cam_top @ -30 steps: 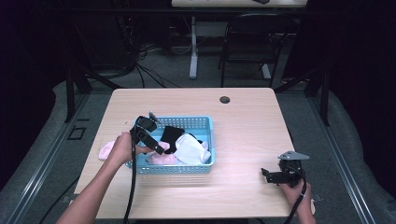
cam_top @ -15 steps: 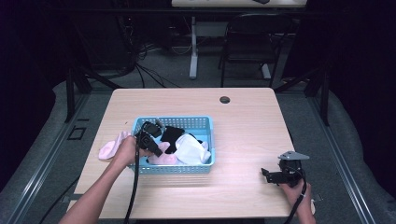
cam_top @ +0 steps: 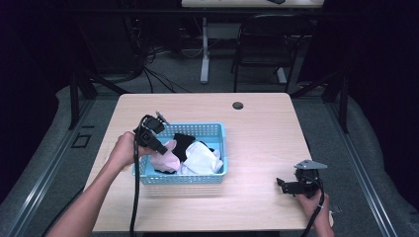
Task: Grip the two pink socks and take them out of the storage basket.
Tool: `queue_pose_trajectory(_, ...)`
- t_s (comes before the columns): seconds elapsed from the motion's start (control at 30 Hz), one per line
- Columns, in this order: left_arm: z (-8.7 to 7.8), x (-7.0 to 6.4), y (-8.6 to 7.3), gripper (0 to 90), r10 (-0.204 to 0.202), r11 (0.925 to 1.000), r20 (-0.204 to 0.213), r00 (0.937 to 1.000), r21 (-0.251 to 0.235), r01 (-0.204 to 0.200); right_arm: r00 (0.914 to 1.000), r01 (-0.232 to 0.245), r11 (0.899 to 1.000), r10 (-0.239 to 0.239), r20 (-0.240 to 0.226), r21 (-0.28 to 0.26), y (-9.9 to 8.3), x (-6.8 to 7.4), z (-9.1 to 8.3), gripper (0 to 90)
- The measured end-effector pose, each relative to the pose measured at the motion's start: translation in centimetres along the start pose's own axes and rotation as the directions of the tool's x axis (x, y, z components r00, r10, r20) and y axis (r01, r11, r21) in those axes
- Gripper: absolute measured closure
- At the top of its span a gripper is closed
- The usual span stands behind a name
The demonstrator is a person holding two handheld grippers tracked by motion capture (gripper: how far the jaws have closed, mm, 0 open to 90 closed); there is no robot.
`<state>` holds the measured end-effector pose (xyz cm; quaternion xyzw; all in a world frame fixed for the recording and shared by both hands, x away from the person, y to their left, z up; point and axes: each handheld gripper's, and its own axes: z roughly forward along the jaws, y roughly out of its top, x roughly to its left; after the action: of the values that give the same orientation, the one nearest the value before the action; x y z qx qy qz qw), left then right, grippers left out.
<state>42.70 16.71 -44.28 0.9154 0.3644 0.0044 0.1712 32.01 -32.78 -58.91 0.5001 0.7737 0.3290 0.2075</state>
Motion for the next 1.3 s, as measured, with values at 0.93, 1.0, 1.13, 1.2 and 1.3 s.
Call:
queue_pose_trajectory(0.93,-9.3,1.5,-0.4,86.0,-0.032,0.9976,-0.098,0.9946,-0.064,0.026,1.0,0.0,1.0,0.0,0.0,0.002,0.0,0.0,0.0,2.8)
queue_pose_trajectory(1.0,-9.9,2.0,-0.9,86.0,-0.047,0.9966,-0.109,0.9929,-0.072,0.04,1.0,-0.001,1.0,0.001,0.001,0.001,0.0,0.0,0.0,2.9)
queue_pose_trajectory(1.13,-10.9,3.2,-2.2,86.0,-0.085,0.9935,-0.124,0.9886,-0.087,0.074,1.0,-0.001,1.0,0.001,0.001,0.002,0.0,0.0,0.0,2.8)
queue_pose_trajectory(1.2,-11.1,3.9,-2.9,85.9,-0.115,0.9901,-0.134,0.9843,-0.096,0.102,1.0,-0.001,1.0,0.001,0.001,0.002,0.0,0.0,0.0,2.8)
queue_pose_trajectory(1.3,-11.2,5.1,-4.0,85.9,-0.152,0.9857,-0.151,0.9768,-0.097,0.138,1.0,-0.001,1.0,0.001,0.001,0.002,0.0,0.0,0.0,2.8)
